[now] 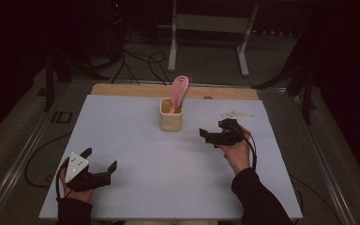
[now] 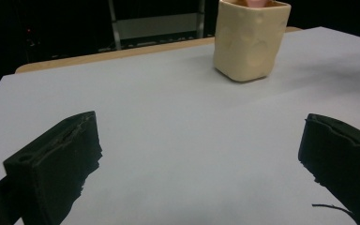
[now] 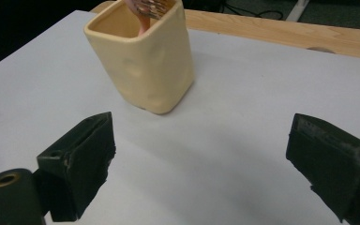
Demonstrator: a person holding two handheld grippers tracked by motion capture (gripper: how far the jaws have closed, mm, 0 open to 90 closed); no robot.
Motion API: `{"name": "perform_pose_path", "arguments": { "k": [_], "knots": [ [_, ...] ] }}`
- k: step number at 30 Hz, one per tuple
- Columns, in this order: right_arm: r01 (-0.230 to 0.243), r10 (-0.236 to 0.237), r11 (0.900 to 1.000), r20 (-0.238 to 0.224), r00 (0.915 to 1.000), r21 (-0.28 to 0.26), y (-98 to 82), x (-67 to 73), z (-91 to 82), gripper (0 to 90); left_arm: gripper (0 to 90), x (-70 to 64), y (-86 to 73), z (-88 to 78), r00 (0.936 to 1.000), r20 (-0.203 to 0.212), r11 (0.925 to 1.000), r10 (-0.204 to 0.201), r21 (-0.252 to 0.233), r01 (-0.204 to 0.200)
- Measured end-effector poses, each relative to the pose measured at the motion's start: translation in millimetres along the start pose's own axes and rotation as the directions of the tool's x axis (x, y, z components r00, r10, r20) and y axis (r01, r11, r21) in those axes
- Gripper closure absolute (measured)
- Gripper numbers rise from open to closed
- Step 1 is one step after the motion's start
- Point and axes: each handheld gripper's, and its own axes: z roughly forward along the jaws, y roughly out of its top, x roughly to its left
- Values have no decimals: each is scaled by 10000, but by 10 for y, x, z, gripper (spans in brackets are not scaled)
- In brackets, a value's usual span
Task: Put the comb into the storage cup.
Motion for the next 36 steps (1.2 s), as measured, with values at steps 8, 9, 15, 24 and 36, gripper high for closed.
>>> {"name": "perform_pose_path", "arguments": {
  "k": [8, 9, 15, 24, 36],
  "knots": [
    [767, -755, 9961, 297, 9967, -438, -60, 97, -199, 83, 1, 50, 43, -21, 10000, -42, 10000, -36, 11, 36],
    [879, -862, 9949, 366, 9956, -494, -80, 118, -219, 83, 1, 59, 49, -25, 10000, -62, 10000, -65, -1, 65],
    [1576, -1532, 9854, 679, 9859, -640, -254, 216, -326, 83, 1, 111, 79, -55, 9997, -116, 9998, -209, -62, 208],
    [1675, -1547, 9794, 1142, 9813, -1130, -471, 162, -501, 84, 2, 121, 131, -35, 10000, -13, 10000, 22, -29, -23],
    [1693, -1579, 9766, 917, 9832, -1328, -835, 22, -666, 83, 1, 130, 109, -23, 9995, -1, 9995, 304, 31, -304]
  ]
}}
